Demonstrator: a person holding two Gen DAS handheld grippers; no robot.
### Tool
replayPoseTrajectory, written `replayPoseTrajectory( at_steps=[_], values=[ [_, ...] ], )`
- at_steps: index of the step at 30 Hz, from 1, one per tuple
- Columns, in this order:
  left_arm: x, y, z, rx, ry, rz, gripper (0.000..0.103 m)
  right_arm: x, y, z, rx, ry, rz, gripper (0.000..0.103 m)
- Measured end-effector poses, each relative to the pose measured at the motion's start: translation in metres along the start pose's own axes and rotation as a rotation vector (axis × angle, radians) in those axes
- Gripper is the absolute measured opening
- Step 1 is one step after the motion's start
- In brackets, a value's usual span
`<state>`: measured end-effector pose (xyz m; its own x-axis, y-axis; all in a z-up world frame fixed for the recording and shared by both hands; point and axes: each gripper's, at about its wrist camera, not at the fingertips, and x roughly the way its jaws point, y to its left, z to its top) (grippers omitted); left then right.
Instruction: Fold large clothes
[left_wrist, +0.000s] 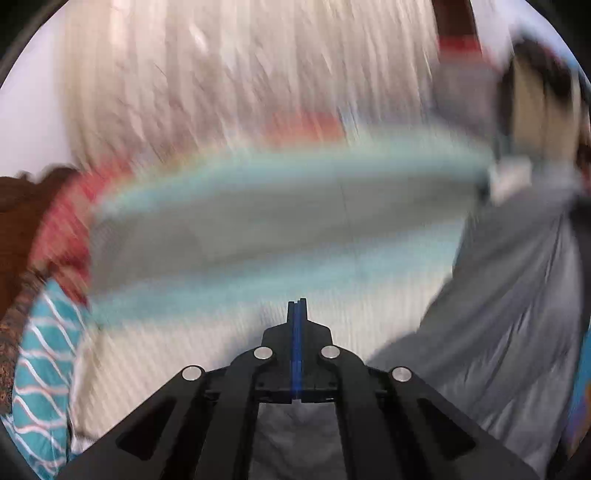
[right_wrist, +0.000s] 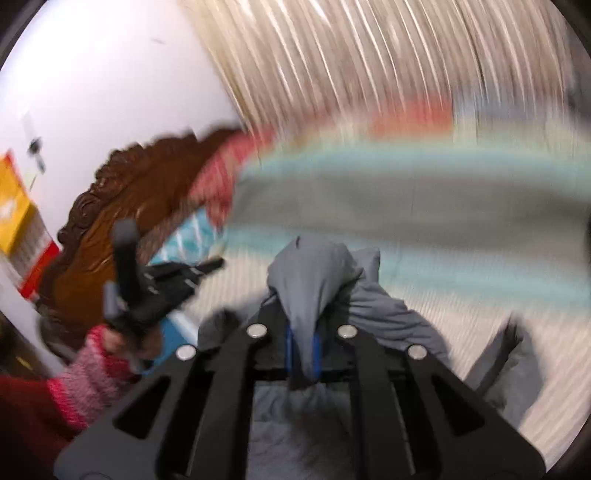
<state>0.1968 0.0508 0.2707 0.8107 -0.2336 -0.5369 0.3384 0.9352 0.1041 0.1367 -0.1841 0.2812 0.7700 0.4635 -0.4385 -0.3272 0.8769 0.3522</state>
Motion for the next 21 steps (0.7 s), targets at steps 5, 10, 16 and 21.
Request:
replayPoseTrajectory(
  at_steps=[5,10,16,21],
  values=[
    [-0.027,0.019,0.021,-0.057,-0.051,0.034,0.026,-0.048,0.024,-0.041,-0.155,-0.134,0.056,0.01],
    [0.043,-0.004,-0.053,0.054,0.246,0.048,0.026,-0.009,-0.031,-0.194,0.124,0.297,-0.09,0.027],
    [0.119,-0.013,-0.135,0.102,0.553,0.085,0.026,-0.052,-0.086,-0.273,0.485,0.255,-0.202,0.028],
    [0.151,-0.002,-0.185,0.099,0.67,0.175,0.026,-0.08,-0.085,-0.227,0.476,0.145,-0.205,0.041]
  ],
)
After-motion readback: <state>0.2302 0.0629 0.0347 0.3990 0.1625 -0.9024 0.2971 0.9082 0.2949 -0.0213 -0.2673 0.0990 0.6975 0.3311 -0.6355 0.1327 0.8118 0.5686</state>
